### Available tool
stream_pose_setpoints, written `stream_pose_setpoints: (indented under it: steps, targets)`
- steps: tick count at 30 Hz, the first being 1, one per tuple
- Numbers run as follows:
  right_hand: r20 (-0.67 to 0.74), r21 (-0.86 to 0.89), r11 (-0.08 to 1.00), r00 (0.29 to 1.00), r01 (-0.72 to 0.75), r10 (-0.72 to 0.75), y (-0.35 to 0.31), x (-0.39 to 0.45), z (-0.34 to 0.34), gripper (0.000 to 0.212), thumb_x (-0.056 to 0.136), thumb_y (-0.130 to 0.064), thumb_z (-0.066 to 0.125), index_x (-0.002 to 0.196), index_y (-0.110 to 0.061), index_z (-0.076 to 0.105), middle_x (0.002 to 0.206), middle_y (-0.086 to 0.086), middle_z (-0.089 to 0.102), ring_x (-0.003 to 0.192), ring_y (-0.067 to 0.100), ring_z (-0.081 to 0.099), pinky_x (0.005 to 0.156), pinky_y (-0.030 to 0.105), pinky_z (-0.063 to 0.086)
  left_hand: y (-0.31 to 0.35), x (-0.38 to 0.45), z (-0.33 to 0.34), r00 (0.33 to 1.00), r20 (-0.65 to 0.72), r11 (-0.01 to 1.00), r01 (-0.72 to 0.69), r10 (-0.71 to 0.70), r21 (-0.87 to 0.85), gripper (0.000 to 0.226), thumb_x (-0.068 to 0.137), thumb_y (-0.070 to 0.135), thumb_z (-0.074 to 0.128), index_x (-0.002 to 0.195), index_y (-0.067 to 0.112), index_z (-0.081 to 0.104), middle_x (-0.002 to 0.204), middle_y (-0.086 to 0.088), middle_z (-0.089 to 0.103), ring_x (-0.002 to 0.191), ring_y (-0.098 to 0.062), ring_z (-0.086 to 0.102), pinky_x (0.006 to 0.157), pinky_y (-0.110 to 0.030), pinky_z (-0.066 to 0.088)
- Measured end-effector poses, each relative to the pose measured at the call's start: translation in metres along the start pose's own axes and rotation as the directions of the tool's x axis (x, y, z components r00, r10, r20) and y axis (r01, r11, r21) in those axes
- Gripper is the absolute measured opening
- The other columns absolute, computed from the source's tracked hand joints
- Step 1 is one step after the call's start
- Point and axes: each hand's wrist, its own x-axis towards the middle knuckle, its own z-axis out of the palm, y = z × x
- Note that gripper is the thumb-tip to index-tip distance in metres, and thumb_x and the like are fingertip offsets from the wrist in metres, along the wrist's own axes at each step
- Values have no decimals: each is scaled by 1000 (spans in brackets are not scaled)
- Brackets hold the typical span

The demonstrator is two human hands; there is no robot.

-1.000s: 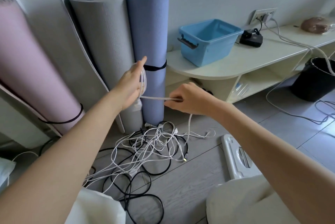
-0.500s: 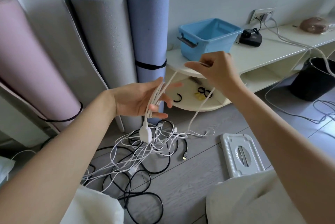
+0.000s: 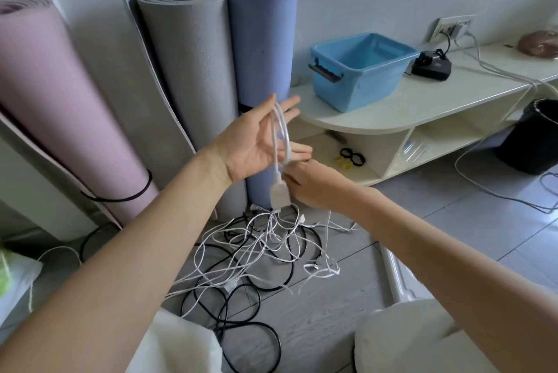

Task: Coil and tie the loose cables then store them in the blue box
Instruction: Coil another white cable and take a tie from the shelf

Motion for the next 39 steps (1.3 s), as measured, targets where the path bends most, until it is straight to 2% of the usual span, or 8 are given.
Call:
stream_pose_setpoints:
  steps: [7, 10, 15, 21, 27, 31, 36, 39]
  targets:
    - [143, 79, 994, 987, -81, 69, 5, -4, -20, 45, 89, -31, 55, 55, -18, 29, 52, -1, 34, 66, 28, 36, 63, 32, 34, -7, 5, -24, 872, -346, 770, -52, 345, 636, 28, 100, 44, 32, 102, 24, 51, 87, 7, 57, 71, -15, 59, 72, -31, 48]
    - [-25, 129, 986, 993, -110, 114, 16, -3, -49, 47, 83, -25, 63, 50, -19, 29, 48, -1, 28, 60, 21, 29, 58, 33, 32, -18, 2, -38, 958, -284, 708, 179, 31, 683, 49, 96, 56, 23, 134, 29, 38, 110, 7, 58, 86, -19, 68, 67, -25, 49]
    - [-118, 517, 820, 928, -246, 353, 32, -10, -68, 49, 76, -27, 74, 51, -9, 37, 50, 3, 25, 43, 7, 20, 47, 25, 19, -10, -20, -22, 853, 243, 856, 357, -462, 375, 63, 91, 62, 12, 144, 32, 32, 134, -7, 56, 66, -21, 70, 83, -38, 55]
    - [6, 769, 587, 922, -252, 388, 34, -10, -52, 30, 95, -20, 50, 73, -1, 57, 56, 7, 35, 49, 12, 32, 48, 25, 25, -4, -23, 5, 572, 789, 953, 297, -224, 55, 52, 97, 44, 31, 144, 21, 35, 140, -15, 47, 57, -16, 67, 94, -50, 48]
    - [252, 441, 761, 879, -477, 405, 17, -5, -18, 49, 84, -39, 63, 74, 9, 58, 59, 11, 52, 52, 9, 35, 46, 18, 37, 14, -16, 18, 922, 328, 913, -61, 206, -404, 50, 100, 40, 26, 135, 10, 45, 141, -9, 46, 95, -43, 65, 87, -52, 52]
    - [250, 177, 920, 920, -349, 301, 6, -9, -24, 48, 86, -36, 63, 52, -17, 34, 51, -3, 35, 55, 20, 33, 48, 23, 30, 13, -2, -7, 932, -289, 973, -229, 219, -1, 50, 100, 44, 23, 143, 20, 32, 148, 5, 36, 118, -38, 51, 85, -43, 45]
    - [66, -17, 984, 981, -180, 181, 9, -10, -41, 31, 83, -27, 55, 57, -17, 42, 58, 1, 44, 70, 27, 42, 58, 31, 34, -17, -11, -12, 985, -169, 752, 79, 43, 654, 54, 89, 62, 40, 53, 27, 60, 50, -10, 45, 58, -21, 60, 83, -38, 45]
    - [-70, -29, 984, 982, -176, 173, 19, -12, -49, 22, 79, -27, 60, 65, -10, 54, 61, 6, 51, 66, 29, 45, 58, 32, 38, -24, -17, -7, 965, 13, 664, 171, -263, 728, 55, 80, 64, 55, 102, 13, 58, 77, -17, 60, 61, -16, 66, 93, -42, 42]
